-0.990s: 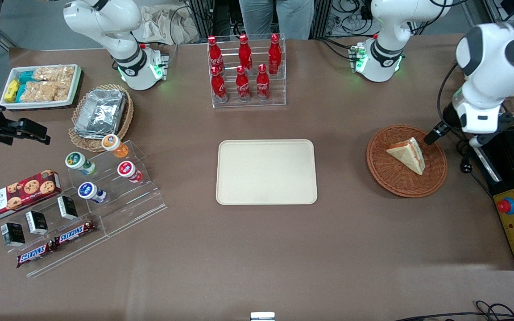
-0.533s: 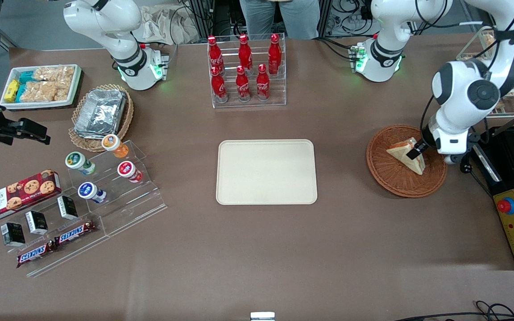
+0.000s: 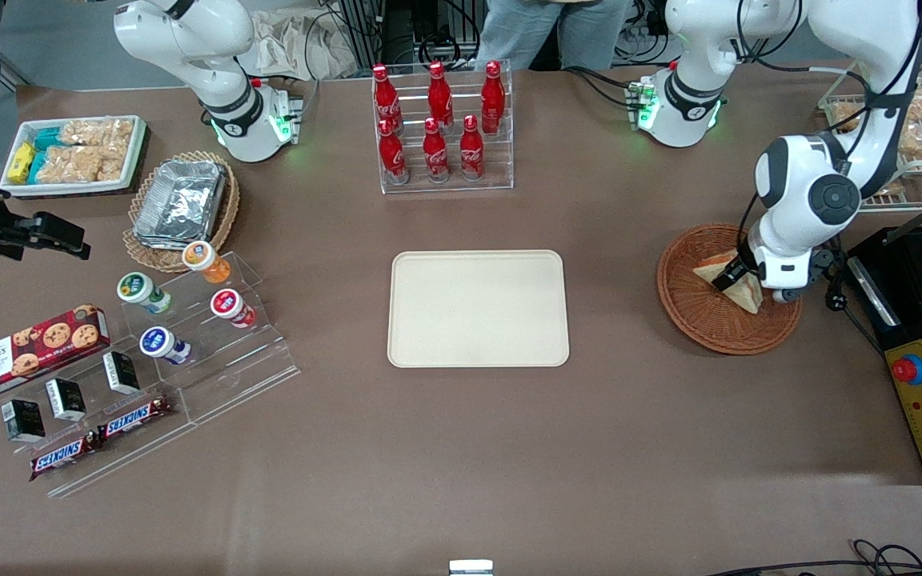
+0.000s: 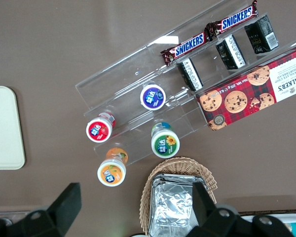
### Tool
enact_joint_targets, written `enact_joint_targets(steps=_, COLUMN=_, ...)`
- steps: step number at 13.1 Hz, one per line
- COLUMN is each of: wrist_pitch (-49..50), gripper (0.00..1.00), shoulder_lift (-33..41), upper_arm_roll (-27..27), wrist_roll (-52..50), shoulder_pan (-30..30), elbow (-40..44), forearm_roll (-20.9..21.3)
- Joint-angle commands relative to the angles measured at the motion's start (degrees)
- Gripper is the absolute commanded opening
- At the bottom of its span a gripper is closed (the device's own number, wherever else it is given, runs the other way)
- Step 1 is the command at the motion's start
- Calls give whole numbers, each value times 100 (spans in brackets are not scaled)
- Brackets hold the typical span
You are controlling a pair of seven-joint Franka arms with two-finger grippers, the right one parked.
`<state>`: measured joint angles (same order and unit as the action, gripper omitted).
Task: Place sandwich from basket to tray
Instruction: 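Lower the left gripper and close it on the wrapped sandwich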
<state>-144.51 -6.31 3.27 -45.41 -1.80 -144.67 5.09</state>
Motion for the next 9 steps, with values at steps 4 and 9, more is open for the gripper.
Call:
enact_joint_targets(steps=4, wrist_pitch=-297, gripper=0, shoulder_lift=-4, upper_arm_roll=-20, wrist_roll=-3, shoulder_pan=31, elbow=44, forearm_roll=27)
enact_joint_targets(steps=9, wrist_pitch=1157, gripper=0, shoulder_lift=1017, upper_arm_roll=-98, wrist_roll=111, shoulder_pan=-48, elbow=849, forearm_roll=89)
